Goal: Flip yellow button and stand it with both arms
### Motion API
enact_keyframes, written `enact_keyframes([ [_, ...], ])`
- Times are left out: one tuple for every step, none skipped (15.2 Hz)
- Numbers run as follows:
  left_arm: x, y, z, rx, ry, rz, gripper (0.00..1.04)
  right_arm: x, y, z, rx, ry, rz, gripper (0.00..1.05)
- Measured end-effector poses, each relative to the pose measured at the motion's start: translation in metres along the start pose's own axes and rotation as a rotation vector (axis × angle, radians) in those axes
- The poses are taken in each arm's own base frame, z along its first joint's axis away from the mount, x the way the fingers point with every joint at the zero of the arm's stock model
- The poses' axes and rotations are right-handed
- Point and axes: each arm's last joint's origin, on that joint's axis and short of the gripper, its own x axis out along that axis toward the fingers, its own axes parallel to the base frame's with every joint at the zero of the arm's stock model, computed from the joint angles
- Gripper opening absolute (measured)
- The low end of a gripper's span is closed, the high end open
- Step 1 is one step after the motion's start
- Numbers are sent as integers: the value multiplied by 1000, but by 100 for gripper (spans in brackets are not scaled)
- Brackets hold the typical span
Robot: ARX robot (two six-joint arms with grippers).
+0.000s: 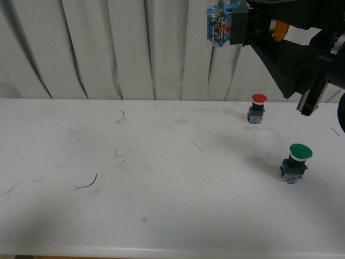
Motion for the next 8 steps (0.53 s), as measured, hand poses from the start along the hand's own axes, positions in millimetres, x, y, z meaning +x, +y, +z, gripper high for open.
enact_keyframes([
  [-2,0,0,0,-5,0,2,0,0,0,-1,0,-2,34],
  [-3,0,-1,0,-9,0,2,-1,-1,-1,0,1,-3,34],
  [-4,0,-2,0,-33,0,2,-1,-1,-1,-2,3,-4,34],
  [-5,0,-9,0,-7,-1,2,-1,0,-2,-3,6,-3,34],
  [-6,0,-8,0,-13,0,2,-1,1,-3,-4,9,0,34],
  [-7,0,-8,0,-16,0,2,-1,1,-3,-7,8,2,34],
  [-8,0,-7,0,-23,0,2,-1,1,-3,-7,8,1,34],
  [-10,0,-8,0,-16,0,2,-1,1,-3,-11,9,2,34],
])
